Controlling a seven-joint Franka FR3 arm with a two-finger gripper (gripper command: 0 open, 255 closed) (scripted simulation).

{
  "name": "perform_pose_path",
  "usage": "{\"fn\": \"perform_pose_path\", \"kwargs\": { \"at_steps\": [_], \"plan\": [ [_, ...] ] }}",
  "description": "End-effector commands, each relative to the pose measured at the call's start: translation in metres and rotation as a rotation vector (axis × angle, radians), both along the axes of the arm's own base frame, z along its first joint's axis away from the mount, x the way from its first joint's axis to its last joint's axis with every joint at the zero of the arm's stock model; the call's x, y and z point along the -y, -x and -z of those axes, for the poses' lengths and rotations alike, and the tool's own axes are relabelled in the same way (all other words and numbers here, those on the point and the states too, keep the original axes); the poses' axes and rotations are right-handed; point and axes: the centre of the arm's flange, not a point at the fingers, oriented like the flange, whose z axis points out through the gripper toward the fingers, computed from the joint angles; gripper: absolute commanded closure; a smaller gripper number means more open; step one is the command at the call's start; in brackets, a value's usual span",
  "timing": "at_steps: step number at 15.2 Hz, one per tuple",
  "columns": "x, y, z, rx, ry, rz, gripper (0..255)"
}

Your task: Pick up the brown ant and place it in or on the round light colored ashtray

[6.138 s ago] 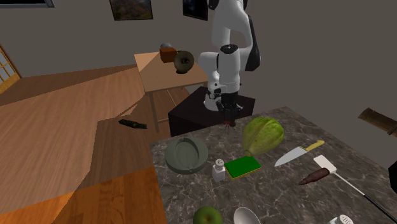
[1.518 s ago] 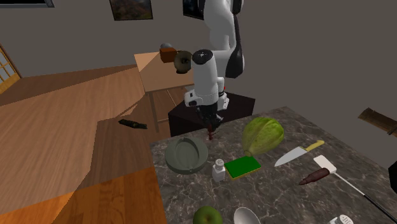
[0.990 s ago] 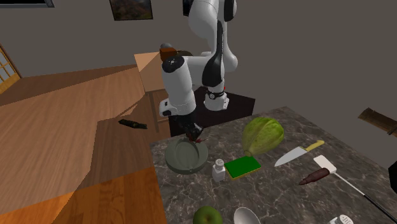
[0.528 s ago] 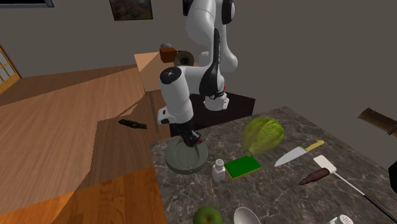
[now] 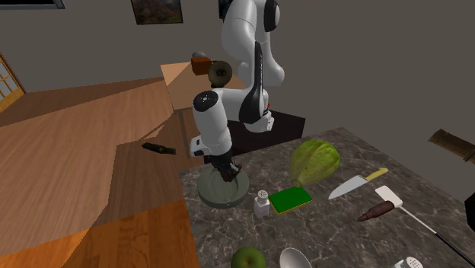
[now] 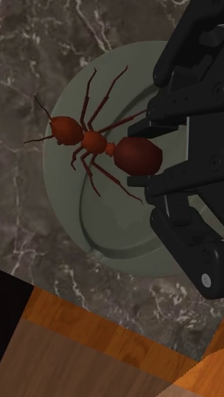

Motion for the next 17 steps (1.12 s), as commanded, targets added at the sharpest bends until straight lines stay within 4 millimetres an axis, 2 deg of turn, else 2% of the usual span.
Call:
{"fn": "perform_pose_path", "kwargs": {
  "at_steps": [1,4,5,10,14,17],
  "plan": [
    [0.000,0.000,0.000,0.000,0.000,0.000,255],
    [0.000,0.000,0.000,0.000,0.000,0.000,255],
    [0.000,0.000,0.000,0.000,0.000,0.000,0],
    [0.000,0.000,0.000,0.000,0.000,0.000,0],
    [0.002,-0.009,-0.049,0.000,0.000,0.000,0],
    [0.002,-0.009,-0.049,0.000,0.000,0.000,0]
  ]
}}
